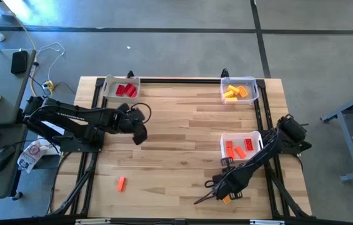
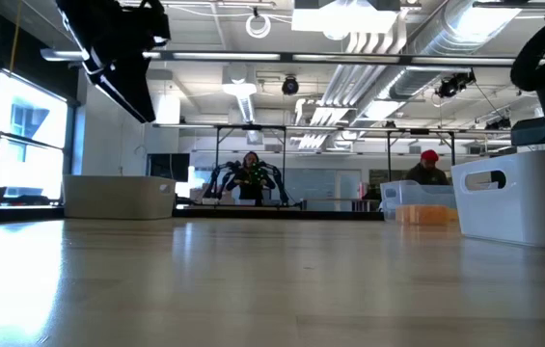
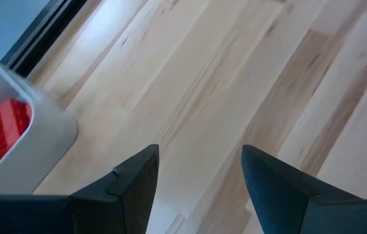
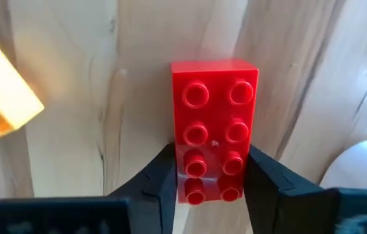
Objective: Sort & place blocks by color
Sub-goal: Put the red game piece into the gray bin
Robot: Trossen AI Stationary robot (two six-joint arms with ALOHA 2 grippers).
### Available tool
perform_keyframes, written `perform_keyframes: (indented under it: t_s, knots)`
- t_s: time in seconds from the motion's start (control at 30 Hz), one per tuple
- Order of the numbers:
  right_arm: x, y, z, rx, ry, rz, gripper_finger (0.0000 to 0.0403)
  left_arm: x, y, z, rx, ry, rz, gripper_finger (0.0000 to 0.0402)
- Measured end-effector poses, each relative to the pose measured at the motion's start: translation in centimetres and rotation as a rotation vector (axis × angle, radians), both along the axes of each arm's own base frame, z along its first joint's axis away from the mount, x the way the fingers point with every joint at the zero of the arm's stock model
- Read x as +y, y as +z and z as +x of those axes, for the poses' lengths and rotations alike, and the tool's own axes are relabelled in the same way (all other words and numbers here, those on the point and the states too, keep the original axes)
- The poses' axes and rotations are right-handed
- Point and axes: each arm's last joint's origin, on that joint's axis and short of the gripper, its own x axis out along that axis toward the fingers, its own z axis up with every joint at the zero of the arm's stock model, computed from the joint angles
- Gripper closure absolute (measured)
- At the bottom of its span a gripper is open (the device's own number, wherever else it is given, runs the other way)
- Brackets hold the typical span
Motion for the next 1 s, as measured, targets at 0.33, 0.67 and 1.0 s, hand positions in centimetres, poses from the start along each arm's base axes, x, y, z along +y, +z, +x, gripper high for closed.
perform_keyframes:
  t_s: [0.33,0.67,1.0]
  knots:
    - [-0.6,1.7,2.9,-0.236,-0.152,-0.124,0.0294,-0.2,0.7,1.5,-0.167,-0.055,-0.045,0.0195]
    - [-2.6,5.7,7.4,-0.486,-0.184,-0.252,0.0294,-0.5,1.6,2.9,-0.384,-0.052,-0.21,0.0195]
    - [-5.2,9.1,10.9,-0.64,-0.1,-0.404,0.0294,-0.6,2.3,3.6,-0.54,0.045,-0.305,0.0195]
